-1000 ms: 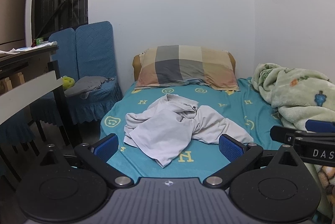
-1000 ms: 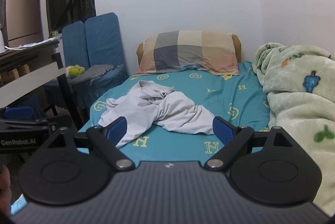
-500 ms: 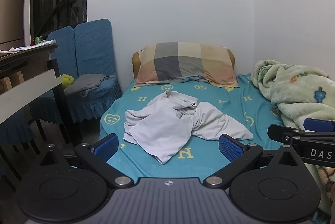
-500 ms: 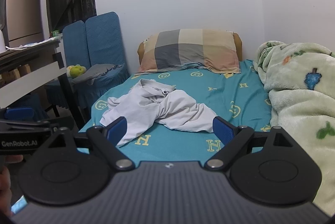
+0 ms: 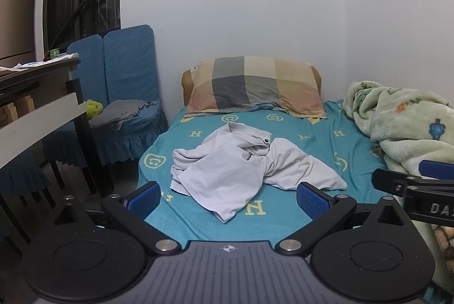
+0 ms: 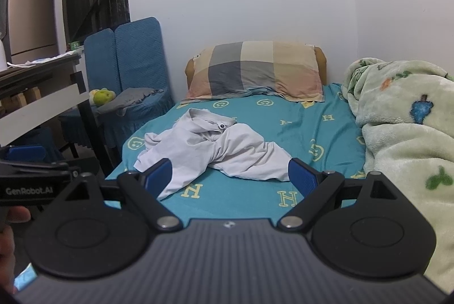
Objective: Fold clothes
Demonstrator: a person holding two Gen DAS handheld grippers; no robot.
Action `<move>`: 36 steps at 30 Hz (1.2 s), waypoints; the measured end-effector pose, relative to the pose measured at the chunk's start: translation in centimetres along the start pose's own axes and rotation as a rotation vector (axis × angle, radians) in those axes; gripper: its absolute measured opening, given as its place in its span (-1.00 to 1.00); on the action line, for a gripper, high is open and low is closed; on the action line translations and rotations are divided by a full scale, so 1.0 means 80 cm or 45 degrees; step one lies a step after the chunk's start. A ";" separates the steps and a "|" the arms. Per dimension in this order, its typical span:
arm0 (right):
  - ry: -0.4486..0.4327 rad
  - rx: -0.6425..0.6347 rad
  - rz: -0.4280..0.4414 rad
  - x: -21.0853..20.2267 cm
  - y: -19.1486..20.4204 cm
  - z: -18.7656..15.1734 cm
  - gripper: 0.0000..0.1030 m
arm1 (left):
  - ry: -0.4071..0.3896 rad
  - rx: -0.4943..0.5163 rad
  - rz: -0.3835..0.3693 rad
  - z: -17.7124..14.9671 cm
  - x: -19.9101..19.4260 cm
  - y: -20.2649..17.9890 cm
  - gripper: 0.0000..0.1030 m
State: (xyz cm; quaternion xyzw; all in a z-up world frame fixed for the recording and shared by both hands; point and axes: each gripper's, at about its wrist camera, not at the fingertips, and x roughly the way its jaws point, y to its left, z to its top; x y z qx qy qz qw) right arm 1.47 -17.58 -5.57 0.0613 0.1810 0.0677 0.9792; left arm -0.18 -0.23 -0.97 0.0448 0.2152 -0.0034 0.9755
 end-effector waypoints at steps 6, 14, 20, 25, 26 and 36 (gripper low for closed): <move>-0.006 0.023 -0.004 -0.003 -0.007 0.004 0.75 | 0.067 0.039 -0.032 0.014 0.055 -0.011 0.99; 0.044 0.098 -0.023 0.011 -0.024 -0.002 0.75 | 0.140 0.121 0.004 0.046 0.223 -0.027 0.99; 0.106 0.136 -0.009 0.045 -0.041 -0.017 0.75 | 0.193 0.088 0.070 0.077 0.383 -0.027 0.99; 0.199 0.174 -0.015 0.090 -0.058 -0.034 0.75 | 0.235 0.037 0.122 0.093 0.498 -0.019 0.82; 0.213 0.190 -0.012 0.097 -0.061 -0.038 0.75 | 0.239 0.028 0.120 0.093 0.512 -0.017 0.73; 0.266 0.227 0.034 0.132 -0.073 -0.056 0.75 | 0.198 -0.085 0.060 0.109 0.493 0.000 -0.80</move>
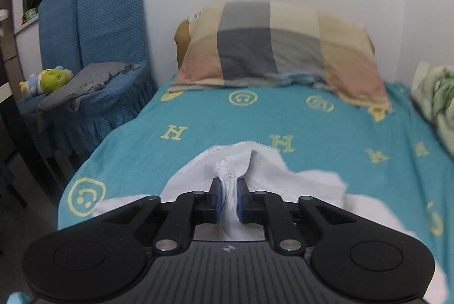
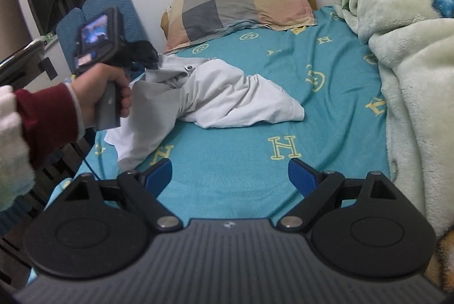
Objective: Fold clothes
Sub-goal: 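Reach down and grasp the white T-shirt's collar with the left gripper, then grasp the white T-shirt's hem with the right gripper while the left gripper holds the collar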
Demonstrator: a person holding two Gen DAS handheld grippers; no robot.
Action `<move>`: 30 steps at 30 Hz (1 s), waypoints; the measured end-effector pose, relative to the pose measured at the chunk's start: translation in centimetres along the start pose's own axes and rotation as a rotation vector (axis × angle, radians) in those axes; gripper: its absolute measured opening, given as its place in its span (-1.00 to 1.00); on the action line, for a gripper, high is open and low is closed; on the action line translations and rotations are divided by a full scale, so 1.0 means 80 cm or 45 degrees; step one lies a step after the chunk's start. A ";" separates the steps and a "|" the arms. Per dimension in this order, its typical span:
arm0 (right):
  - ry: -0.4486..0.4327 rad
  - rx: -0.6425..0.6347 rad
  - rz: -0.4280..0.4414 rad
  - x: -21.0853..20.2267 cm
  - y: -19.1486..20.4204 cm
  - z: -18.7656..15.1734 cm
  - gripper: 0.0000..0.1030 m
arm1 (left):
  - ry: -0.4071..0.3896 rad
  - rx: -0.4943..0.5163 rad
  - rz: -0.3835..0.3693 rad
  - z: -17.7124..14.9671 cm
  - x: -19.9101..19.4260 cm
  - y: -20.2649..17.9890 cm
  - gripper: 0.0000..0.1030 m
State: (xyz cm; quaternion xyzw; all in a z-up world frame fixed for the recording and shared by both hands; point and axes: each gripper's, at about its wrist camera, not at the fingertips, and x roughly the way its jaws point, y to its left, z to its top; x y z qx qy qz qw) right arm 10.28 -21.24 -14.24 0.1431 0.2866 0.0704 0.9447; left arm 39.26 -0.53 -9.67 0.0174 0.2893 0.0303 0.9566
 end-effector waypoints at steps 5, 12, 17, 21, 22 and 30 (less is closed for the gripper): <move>-0.115 -0.037 0.015 -0.019 0.007 0.006 0.75 | -0.156 0.035 -0.069 0.001 -0.130 0.010 -0.84; -0.240 -0.119 0.099 -0.053 0.034 0.005 0.75 | -0.289 -0.032 -0.154 -0.038 -0.333 0.068 -0.85; -0.221 -0.120 0.189 -0.077 0.049 -0.002 0.75 | -0.338 -0.139 -0.190 -0.100 -0.454 0.119 -0.85; -0.092 -0.130 0.226 -0.074 0.071 -0.022 0.75 | -0.311 -0.187 -0.190 -0.148 -0.494 0.149 -0.85; -0.046 -0.149 0.231 -0.069 0.078 -0.028 0.75 | -0.302 -0.200 -0.195 -0.155 -0.498 0.155 -0.85; 0.191 -0.089 0.249 -0.021 0.114 -0.073 0.75 | -0.289 -0.250 -0.186 -0.174 -0.489 0.170 -0.84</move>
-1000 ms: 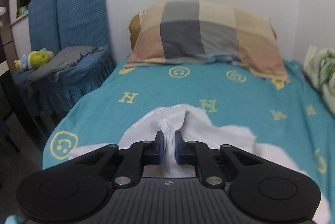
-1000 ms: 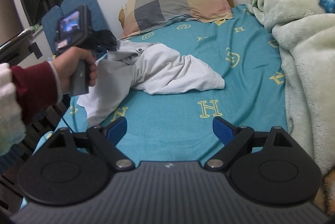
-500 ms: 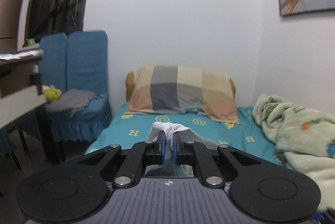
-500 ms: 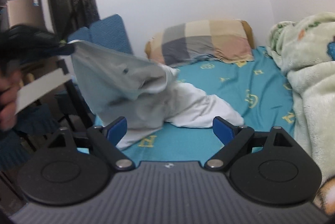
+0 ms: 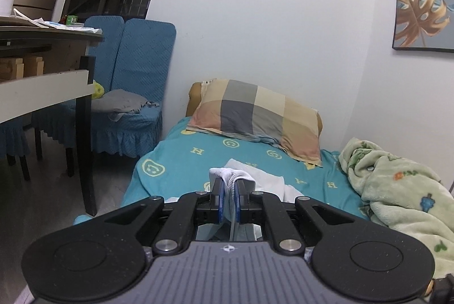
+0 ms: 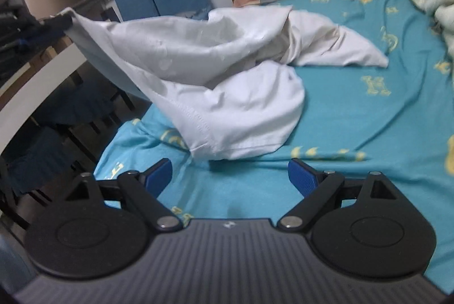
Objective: Fold clothes
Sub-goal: 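Grasp the white T-shirt's hem with the right gripper while the left gripper holds the collar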
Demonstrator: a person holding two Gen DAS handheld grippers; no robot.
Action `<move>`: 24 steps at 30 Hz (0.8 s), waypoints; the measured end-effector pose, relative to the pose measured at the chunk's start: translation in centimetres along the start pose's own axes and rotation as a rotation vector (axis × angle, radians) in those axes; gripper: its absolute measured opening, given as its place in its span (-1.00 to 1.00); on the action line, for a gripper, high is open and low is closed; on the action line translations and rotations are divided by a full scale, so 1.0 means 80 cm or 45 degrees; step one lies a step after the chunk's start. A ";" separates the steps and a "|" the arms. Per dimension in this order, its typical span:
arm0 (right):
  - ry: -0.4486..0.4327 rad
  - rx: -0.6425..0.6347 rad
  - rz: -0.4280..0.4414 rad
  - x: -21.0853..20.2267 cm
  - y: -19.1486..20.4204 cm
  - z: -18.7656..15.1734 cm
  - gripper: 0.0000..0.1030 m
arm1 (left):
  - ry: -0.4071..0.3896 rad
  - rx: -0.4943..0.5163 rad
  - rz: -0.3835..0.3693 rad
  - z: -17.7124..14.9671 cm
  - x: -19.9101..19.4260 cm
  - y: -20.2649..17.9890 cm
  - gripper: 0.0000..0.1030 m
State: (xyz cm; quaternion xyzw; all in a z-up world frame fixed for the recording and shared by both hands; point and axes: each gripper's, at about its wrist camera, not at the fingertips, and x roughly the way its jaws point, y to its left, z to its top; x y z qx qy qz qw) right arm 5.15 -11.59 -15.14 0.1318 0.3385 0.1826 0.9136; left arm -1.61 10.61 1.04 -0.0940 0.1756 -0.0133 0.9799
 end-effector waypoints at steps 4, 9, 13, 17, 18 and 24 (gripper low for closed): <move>-0.041 0.063 0.018 0.024 0.021 -0.006 0.74 | 0.006 0.023 0.067 0.002 0.021 -0.004 -0.83; -0.087 0.194 -0.052 0.054 0.018 -0.007 0.22 | 0.062 -0.027 0.103 -0.001 0.045 0.009 -0.83; -0.151 0.254 -0.159 0.054 0.000 -0.001 -0.29 | 0.212 0.036 0.177 -0.017 0.072 0.015 -0.82; -0.134 0.350 -0.192 0.053 -0.023 0.001 -0.75 | 0.383 0.098 0.185 -0.046 0.091 0.014 -0.77; -0.133 0.362 -0.192 0.051 -0.025 0.002 -0.79 | 0.422 0.125 0.193 -0.054 0.095 0.013 -0.76; -0.288 0.273 -0.175 0.018 -0.009 0.016 -0.89 | 0.572 0.237 0.203 -0.081 0.110 0.003 -0.45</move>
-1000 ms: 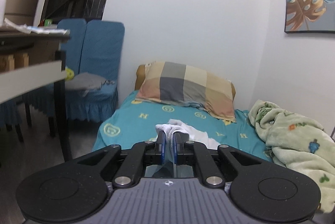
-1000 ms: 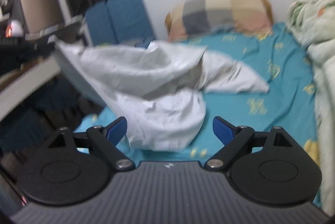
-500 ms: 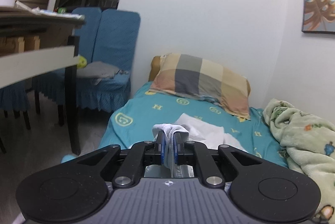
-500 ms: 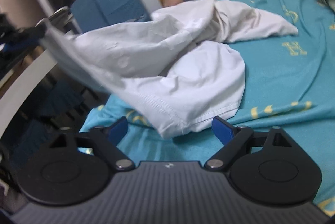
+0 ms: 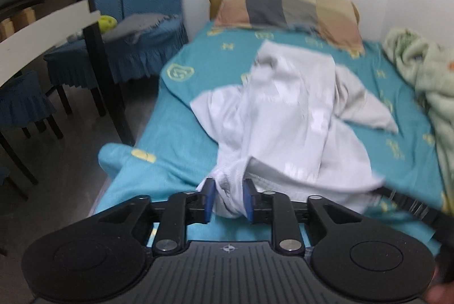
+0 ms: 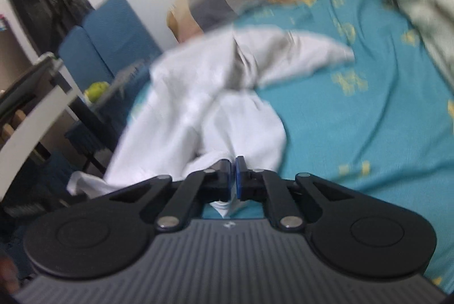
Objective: Fold clothes
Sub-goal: 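Grasp the white T-shirt's hem with the right gripper while the left gripper holds the collar, then lift the T-shirt high with both grippers and shake it out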
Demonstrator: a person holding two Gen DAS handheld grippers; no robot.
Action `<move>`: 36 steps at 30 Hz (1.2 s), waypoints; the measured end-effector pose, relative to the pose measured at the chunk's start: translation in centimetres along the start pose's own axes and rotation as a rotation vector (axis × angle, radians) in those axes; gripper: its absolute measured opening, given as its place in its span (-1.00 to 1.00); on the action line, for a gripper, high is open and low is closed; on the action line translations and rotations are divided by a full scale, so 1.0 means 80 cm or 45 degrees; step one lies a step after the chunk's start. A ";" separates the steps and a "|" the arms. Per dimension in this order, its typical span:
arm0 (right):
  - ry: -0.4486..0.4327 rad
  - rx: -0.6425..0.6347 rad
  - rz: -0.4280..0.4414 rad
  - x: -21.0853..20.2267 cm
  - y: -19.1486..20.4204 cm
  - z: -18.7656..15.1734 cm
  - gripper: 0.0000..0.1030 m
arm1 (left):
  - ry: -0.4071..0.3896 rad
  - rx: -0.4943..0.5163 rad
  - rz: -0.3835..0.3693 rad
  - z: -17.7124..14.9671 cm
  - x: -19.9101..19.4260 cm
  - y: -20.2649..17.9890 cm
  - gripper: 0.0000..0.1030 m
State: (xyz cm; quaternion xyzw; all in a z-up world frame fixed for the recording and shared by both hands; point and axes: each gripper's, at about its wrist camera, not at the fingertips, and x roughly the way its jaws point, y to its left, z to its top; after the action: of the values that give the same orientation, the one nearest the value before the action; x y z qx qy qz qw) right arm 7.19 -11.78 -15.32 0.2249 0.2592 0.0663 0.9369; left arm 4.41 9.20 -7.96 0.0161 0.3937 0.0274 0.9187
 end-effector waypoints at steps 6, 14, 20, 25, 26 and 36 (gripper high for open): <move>-0.258 -0.153 0.037 -0.056 0.024 0.032 -0.90 | 0.056 0.125 -0.002 -0.011 0.011 -0.023 0.04; 0.039 -0.082 -0.186 -0.023 -0.016 0.019 -0.85 | 0.052 0.147 0.049 -0.017 0.021 -0.030 -0.31; 0.241 -0.139 -0.202 0.004 -0.015 -0.013 -0.72 | 0.032 0.049 0.061 -0.010 0.018 -0.015 -0.73; 0.325 -0.146 -0.239 0.016 -0.018 -0.029 -0.34 | -0.010 -0.021 0.068 -0.005 0.008 -0.007 -0.75; 0.312 -0.152 -0.234 0.016 -0.018 -0.029 -0.34 | -0.017 -0.032 0.066 -0.003 0.007 -0.007 -0.75; -0.032 -0.100 -0.158 -0.016 -0.019 -0.008 -0.32 | -0.047 -0.102 0.040 0.002 -0.002 0.002 -0.75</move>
State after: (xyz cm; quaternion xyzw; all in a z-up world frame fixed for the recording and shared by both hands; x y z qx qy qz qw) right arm 5.77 -13.17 -15.89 0.1721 0.2579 0.0154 0.9506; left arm 4.38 9.34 -7.69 -0.0140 0.3748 0.0573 0.9252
